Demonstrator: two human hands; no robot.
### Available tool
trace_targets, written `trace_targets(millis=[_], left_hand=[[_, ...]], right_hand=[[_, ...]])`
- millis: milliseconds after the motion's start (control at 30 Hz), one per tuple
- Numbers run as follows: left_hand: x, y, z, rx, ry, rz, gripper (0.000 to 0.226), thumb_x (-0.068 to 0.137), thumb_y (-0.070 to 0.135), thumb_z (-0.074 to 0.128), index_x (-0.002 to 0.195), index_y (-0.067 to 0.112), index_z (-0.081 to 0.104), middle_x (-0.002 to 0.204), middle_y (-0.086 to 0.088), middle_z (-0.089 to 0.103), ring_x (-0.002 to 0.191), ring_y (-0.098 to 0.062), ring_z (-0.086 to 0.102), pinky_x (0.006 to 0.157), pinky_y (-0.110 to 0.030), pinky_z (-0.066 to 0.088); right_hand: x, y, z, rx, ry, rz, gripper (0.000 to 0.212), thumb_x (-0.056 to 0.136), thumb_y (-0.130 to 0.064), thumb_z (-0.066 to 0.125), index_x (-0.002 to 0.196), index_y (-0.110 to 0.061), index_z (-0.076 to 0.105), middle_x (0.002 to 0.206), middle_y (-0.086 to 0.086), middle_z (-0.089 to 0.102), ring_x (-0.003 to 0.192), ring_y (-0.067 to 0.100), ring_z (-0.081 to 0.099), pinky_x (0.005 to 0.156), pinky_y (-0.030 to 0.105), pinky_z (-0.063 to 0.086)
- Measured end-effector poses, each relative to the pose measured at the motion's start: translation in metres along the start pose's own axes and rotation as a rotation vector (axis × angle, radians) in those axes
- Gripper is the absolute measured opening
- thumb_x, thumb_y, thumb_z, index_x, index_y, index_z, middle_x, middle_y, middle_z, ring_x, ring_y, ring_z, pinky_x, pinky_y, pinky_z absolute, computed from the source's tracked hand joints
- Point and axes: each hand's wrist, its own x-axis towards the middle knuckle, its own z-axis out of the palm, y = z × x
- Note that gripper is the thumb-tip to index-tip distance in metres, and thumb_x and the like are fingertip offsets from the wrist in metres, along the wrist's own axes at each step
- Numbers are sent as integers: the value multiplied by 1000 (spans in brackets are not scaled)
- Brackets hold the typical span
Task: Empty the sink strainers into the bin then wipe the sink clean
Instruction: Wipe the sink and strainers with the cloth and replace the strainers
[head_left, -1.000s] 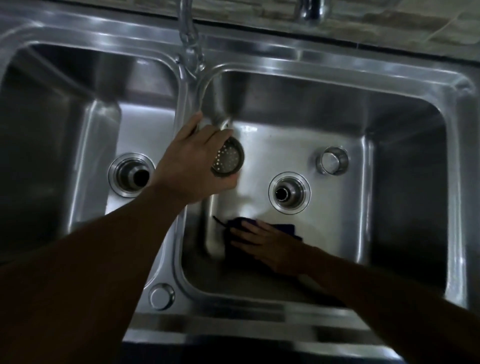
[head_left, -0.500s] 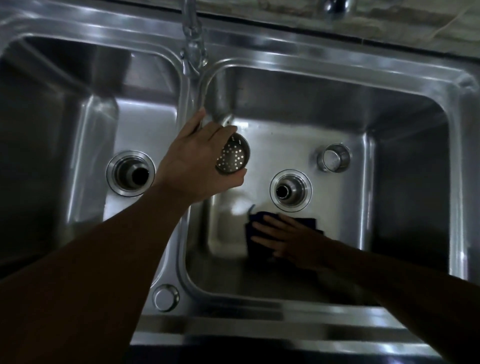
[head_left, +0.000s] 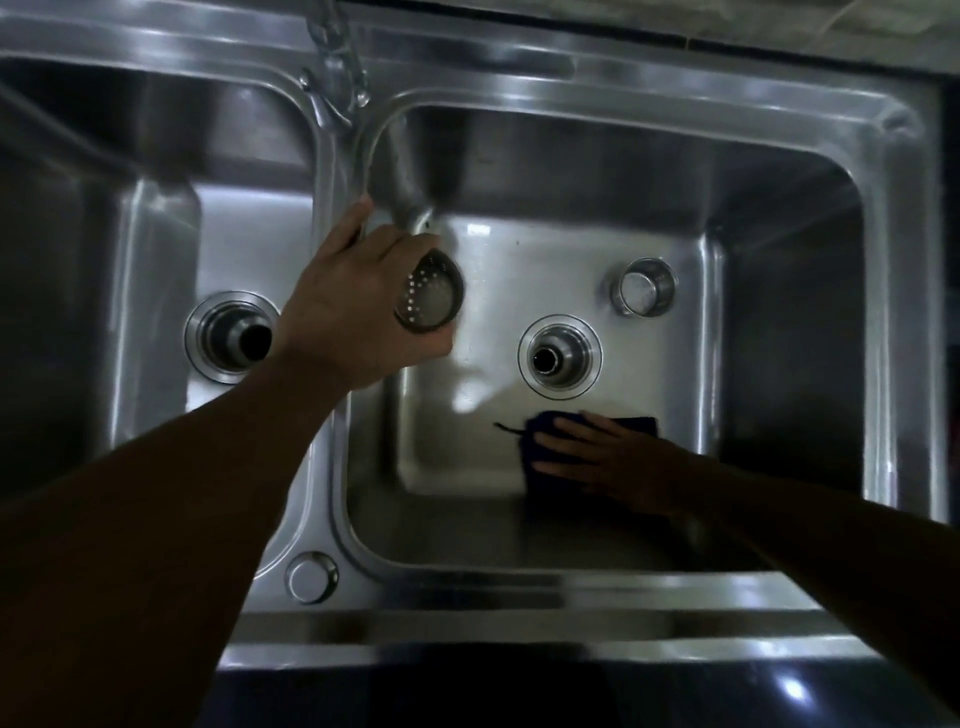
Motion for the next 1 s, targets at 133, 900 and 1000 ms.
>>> trace_targets(millis=[133,900,1000], left_hand=[[1,-6,3,-14,-52,-5,82,67,46,77,135,5,59,129,-14,64,118,-33,61,125,-46,24],[1,-4,0,-31,-1,47,68,68,56,72,113,6,70,99,-9,71,94,-27,68,120,-51,32],[1,-5,3,-10,5,49,65,65,53,77,111,7,71,95,-7,70,90,-26,69,118,-51,33]], right_hand=[[-32,16,7,-61,-57,47,62,103,-44,31,161,-32,10,170,0,4,156,29,6,123,51,13],[167,-8,-89,212,135,298,77,88,-29,52,159,-25,23,169,6,11,155,36,6,124,50,13],[113,-48,-57,199,99,25,70,89,-27,54,155,-31,32,168,0,16,155,29,13,123,51,14]])
